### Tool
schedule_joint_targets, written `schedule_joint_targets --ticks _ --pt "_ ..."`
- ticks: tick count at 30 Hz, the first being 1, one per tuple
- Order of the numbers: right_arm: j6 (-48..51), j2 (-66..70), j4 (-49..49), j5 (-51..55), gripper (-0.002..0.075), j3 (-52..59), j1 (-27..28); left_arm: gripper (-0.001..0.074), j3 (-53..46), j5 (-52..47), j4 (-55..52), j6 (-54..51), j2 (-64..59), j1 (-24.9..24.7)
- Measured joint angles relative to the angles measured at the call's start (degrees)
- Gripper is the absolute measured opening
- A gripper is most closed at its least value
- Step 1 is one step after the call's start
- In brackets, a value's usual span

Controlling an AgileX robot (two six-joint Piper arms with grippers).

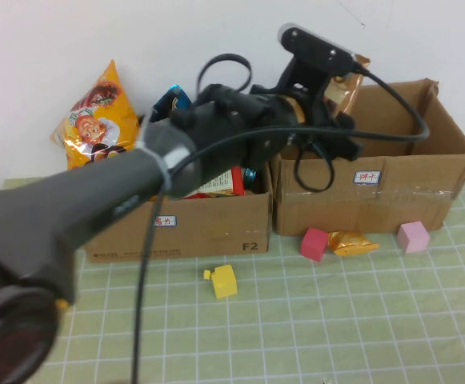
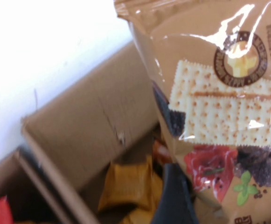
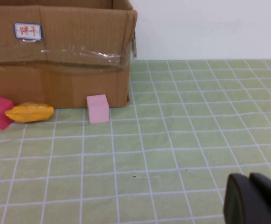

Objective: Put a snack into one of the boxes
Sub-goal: Place the biscuit in the biscuit box

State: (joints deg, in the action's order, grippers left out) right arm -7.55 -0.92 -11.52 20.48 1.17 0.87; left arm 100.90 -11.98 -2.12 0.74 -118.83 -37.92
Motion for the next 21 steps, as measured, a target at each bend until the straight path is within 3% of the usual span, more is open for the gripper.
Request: schedule_joint_targets --ticks 12,21 --pt "0.0 0.0 0.0 0.0 -0.0002 0.0 0.0 0.0453 21.8 -2.1 0.0 1.3 -16.7 0.8" --pt "0.0 0.0 0.0 0.0 -0.0002 0.0 0.0 0.0458 25.9 -9.6 0.6 2.1 -20.7 2.4"
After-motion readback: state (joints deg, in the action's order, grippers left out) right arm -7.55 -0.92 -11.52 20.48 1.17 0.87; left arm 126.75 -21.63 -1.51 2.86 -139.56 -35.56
